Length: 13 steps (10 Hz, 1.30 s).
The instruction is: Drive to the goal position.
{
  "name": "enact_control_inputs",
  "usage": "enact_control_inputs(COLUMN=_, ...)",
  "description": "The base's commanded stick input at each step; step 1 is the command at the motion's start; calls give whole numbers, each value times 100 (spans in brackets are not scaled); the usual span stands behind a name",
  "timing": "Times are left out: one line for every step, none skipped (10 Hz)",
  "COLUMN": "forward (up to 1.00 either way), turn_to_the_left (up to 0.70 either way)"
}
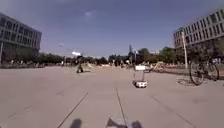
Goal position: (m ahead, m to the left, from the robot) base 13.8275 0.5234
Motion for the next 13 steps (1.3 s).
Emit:
enact_control_inputs(forward=100, turn_to_the_left=0)
enact_control_inputs(forward=100, turn_to_the_left=0)
enact_control_inputs(forward=100, turn_to_the_left=0)
enact_control_inputs(forward=100, turn_to_the_left=0)
enact_control_inputs(forward=100, turn_to_the_left=0)
enact_control_inputs(forward=100, turn_to_the_left=0)
enact_control_inputs(forward=100, turn_to_the_left=0)
enact_control_inputs(forward=100, turn_to_the_left=0)
enact_control_inputs(forward=100, turn_to_the_left=0)
enact_control_inputs(forward=100, turn_to_the_left=0)
enact_control_inputs(forward=100, turn_to_the_left=0)
enact_control_inputs(forward=100, turn_to_the_left=0)
enact_control_inputs(forward=100, turn_to_the_left=0)
